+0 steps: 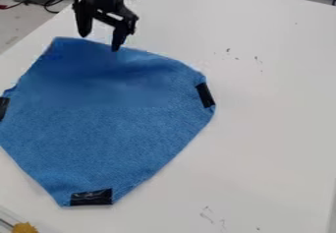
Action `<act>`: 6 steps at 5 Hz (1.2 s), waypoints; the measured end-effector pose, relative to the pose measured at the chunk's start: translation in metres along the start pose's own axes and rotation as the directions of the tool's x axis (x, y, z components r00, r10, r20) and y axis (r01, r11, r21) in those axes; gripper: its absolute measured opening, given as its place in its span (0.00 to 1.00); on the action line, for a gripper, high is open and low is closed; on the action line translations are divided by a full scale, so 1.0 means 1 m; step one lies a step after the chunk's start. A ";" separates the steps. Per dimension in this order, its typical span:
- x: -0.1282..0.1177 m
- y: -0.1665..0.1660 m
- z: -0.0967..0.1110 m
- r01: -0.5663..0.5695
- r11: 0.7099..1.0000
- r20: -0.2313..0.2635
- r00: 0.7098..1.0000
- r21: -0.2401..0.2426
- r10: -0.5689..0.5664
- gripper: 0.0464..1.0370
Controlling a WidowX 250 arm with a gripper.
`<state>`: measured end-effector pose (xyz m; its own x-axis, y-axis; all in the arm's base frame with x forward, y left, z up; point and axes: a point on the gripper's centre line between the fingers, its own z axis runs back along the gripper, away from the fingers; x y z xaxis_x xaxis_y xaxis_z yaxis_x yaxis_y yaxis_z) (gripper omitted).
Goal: Flip the top left edge of the cloth
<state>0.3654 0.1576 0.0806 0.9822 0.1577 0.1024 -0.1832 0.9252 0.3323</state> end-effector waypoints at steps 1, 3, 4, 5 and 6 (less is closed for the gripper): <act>0.007 0.006 0.012 0.001 1.000 0.070 0.998 0.027 -0.003 0.96; -0.005 0.001 0.024 -0.025 0.998 0.040 0.999 -0.051 0.027 0.96; -0.009 -0.002 0.022 -0.038 0.997 0.015 0.999 -0.068 0.039 0.96; -0.010 -0.002 0.022 -0.038 0.997 0.012 0.999 -0.069 0.039 0.96; -0.010 -0.002 0.022 -0.038 0.997 0.012 0.999 -0.069 0.039 0.96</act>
<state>0.3551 0.1464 0.0991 0.9737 0.1895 0.1267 -0.2171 0.9402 0.2623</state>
